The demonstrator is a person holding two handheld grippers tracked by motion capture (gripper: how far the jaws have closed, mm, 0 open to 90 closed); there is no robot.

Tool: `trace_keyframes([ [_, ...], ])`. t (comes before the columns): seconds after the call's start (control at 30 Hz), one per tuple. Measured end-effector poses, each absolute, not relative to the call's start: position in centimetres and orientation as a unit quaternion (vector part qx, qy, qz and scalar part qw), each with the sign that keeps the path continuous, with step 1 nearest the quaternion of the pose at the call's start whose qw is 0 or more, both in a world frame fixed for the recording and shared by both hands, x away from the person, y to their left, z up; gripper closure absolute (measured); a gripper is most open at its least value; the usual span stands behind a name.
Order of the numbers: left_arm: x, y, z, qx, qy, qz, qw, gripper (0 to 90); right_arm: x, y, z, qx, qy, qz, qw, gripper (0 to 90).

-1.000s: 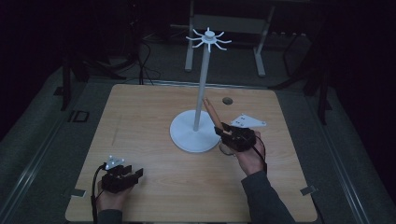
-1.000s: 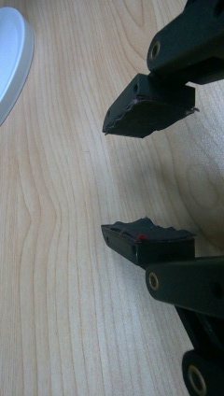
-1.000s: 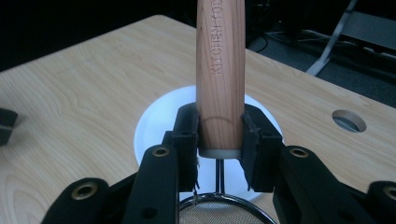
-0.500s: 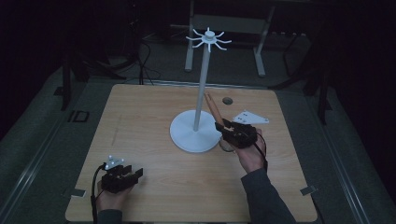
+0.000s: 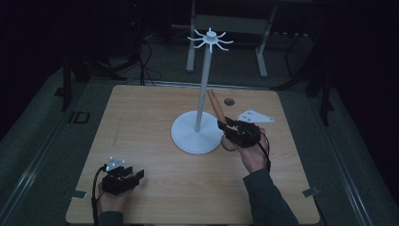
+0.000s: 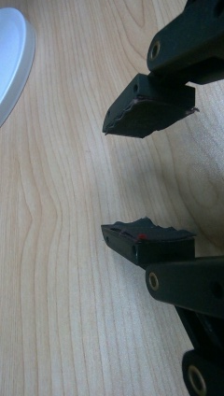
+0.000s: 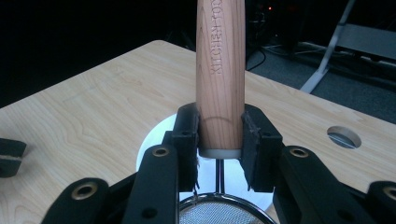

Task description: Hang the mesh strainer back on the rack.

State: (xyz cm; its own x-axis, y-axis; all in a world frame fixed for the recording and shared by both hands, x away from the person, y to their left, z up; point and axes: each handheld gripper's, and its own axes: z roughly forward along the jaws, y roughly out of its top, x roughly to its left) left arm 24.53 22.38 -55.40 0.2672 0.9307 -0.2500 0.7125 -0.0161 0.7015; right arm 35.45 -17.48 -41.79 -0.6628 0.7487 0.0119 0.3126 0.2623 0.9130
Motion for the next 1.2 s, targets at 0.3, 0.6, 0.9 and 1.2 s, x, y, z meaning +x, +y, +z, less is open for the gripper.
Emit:
trace_keyframes([
  [0.3,24.5,22.4,-55.4,0.699,0.588,0.143,0.381,45.3,35.4,-17.8,-41.2,0.348,0.755,0.51,0.223,69.6],
  [0.6,24.5,22.4,-55.4,0.699,0.588,0.143,0.381,45.3,35.6,-18.2,-40.7,0.354,0.741,0.533,0.202,69.6],
  [0.9,24.6,22.4,-55.4,0.699,0.588,0.143,0.381,45.3,35.6,-18.3,-39.9,0.353,0.735,0.542,0.206,69.6],
  [1.2,24.6,22.3,-55.4,0.699,0.588,0.143,0.381,45.3,35.7,-18.2,-39.2,0.351,0.73,0.548,0.207,69.7],
])
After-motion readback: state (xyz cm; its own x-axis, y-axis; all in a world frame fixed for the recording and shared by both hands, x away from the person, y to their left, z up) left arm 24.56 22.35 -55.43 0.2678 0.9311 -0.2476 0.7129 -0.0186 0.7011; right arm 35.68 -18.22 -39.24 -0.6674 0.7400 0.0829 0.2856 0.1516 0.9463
